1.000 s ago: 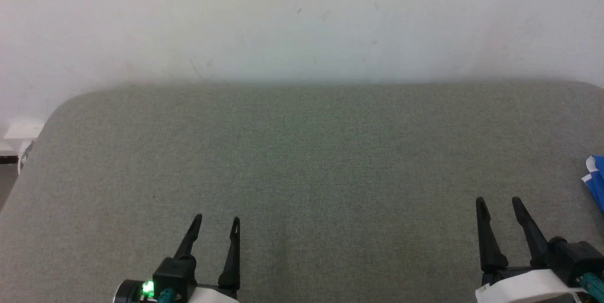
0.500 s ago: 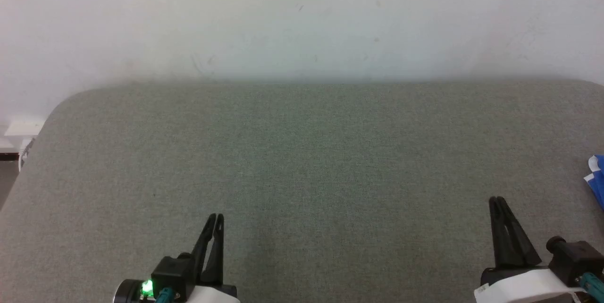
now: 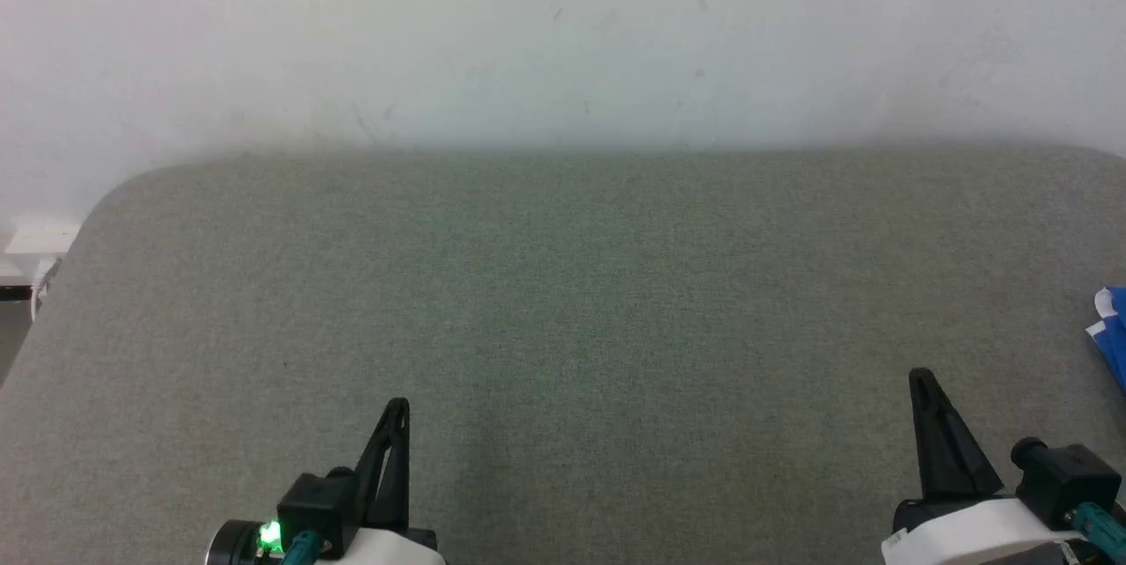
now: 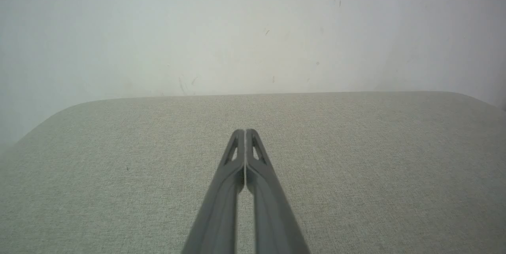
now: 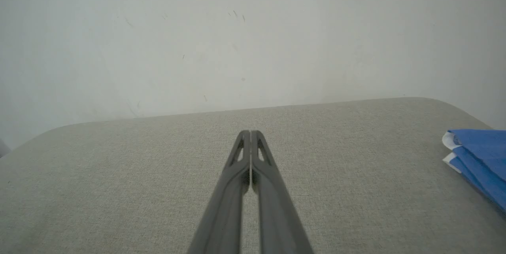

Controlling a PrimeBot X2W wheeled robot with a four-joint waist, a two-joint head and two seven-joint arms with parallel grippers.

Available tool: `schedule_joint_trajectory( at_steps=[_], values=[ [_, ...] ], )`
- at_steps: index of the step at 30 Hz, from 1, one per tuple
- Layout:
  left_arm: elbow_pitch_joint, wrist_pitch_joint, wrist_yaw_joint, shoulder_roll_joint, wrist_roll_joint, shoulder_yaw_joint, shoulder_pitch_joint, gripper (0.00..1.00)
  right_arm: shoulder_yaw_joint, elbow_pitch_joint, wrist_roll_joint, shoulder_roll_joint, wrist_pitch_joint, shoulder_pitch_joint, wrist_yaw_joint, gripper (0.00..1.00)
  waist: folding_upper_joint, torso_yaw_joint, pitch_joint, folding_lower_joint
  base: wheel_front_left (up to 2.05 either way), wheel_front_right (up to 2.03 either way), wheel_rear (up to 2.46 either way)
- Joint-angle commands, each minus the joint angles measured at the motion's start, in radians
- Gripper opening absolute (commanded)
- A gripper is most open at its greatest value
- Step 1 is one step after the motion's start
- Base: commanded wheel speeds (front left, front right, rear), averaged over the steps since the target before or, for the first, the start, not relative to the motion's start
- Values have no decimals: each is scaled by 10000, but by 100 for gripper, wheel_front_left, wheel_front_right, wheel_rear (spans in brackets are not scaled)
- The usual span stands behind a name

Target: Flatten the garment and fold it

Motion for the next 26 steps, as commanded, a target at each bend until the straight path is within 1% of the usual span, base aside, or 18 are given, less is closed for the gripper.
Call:
schedule_joint_trajectory(
  at_steps=[1,26],
  values=[
    [-69,44,-23,-18,104,70,-111,0,35,-87,-75,8,48,-122,-1,0,0,-3,1,0,0,0,0],
    [-293,554,-60,-51,277,362,-296,0,132,-304,-499,18,559,-329,-3,0,0,-73,44,0,0,0,0]
  ],
)
